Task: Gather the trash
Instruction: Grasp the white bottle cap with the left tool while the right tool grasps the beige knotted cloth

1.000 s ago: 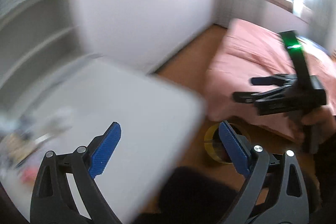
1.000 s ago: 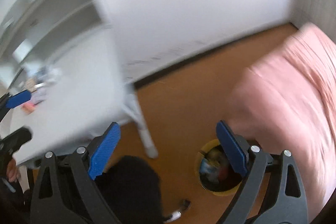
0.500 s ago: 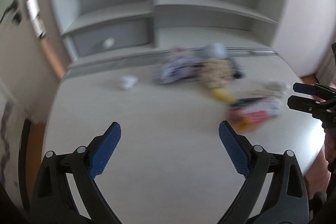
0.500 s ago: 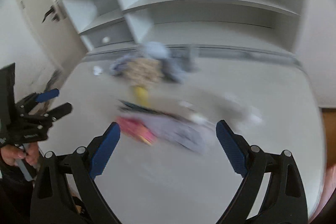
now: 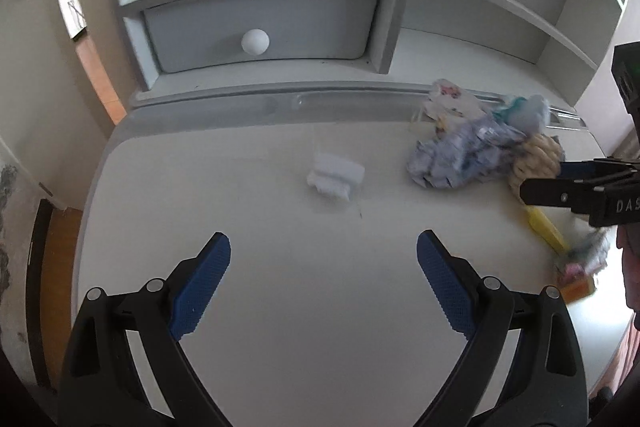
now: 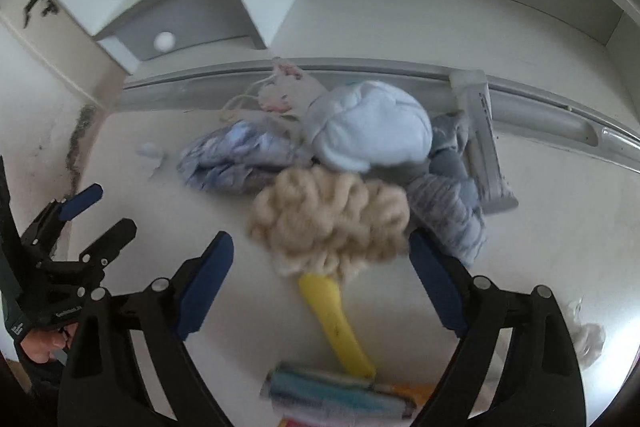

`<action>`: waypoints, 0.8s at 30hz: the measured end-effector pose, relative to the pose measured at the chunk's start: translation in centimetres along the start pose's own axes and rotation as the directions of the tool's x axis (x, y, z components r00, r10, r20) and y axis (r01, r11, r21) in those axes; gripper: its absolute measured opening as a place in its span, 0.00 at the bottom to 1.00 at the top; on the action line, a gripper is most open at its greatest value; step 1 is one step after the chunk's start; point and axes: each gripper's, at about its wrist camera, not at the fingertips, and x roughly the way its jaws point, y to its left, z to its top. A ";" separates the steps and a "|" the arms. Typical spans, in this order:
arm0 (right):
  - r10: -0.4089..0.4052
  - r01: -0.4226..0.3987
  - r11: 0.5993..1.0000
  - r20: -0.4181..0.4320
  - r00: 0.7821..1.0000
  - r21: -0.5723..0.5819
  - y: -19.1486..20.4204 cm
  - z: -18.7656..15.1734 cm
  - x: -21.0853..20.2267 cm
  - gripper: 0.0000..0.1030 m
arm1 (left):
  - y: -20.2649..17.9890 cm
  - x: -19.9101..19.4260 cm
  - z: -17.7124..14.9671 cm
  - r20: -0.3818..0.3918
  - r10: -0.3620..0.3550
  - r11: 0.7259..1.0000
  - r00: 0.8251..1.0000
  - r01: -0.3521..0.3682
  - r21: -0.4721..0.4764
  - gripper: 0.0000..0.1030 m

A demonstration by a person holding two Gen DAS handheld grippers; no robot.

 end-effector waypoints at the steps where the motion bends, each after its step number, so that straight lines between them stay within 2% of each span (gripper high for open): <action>1: -0.006 0.006 1.000 -0.006 1.000 0.000 0.0 0.1 0.2 0.76 | 0.0 0.6 0.5 -0.004 0.000 1.000 1.000 0.000 0.006 0.89; 2: -0.010 0.010 1.000 -0.012 1.000 0.001 -0.1 0.1 0.5 0.73 | 0.0 0.9 0.7 -0.007 0.001 1.000 1.000 -0.001 0.011 0.89; 6: 0.000 0.000 1.000 -0.002 1.000 -0.014 0.0 -0.2 0.1 0.38 | -0.1 2.3 1.8 -0.014 0.003 0.999 1.000 -0.003 0.033 0.89; 7: 0.006 -0.006 1.000 0.005 1.000 -0.020 0.0 -0.3 -0.3 0.34 | -0.1 2.6 2.0 -0.016 0.004 0.999 1.000 -0.003 0.034 0.89; 10: 0.000 0.002 0.998 0.027 1.000 -0.062 0.6 -0.8 -1.2 0.31 | 0.0 2.9 2.4 -0.009 0.013 0.999 1.000 -0.013 0.034 0.87; 12: 0.015 -0.012 0.997 0.031 0.999 -0.074 0.7 -1.2 -1.7 0.31 | -0.3 2.8 2.3 -0.003 0.025 0.999 1.000 -0.025 0.039 0.81; 16: 0.030 -0.026 0.996 0.047 0.998 -0.086 0.8 -1.9 -2.9 0.31 | -0.6 2.9 2.5 -0.005 0.037 0.998 0.999 -0.036 0.051 0.60; 18: 0.035 -0.030 0.996 0.060 0.998 -0.088 0.7 -2.5 -3.9 0.31 | -0.8 2.9 2.5 -0.003 0.044 0.997 0.999 -0.044 0.063 0.44; 19: 0.037 -0.031 0.996 0.066 0.997 -0.089 0.5 -2.8 -4.3 0.31 | -1.0 2.9 2.6 -0.004 0.048 0.997 0.999 -0.047 0.069 0.31; 24: 0.030 -0.023 0.997 0.095 0.995 -0.074 -1.0 -4.4 -6.6 0.31 | -2.1 1.2 2.4 0.009 0.052 0.996 0.999 -0.052 0.073 0.31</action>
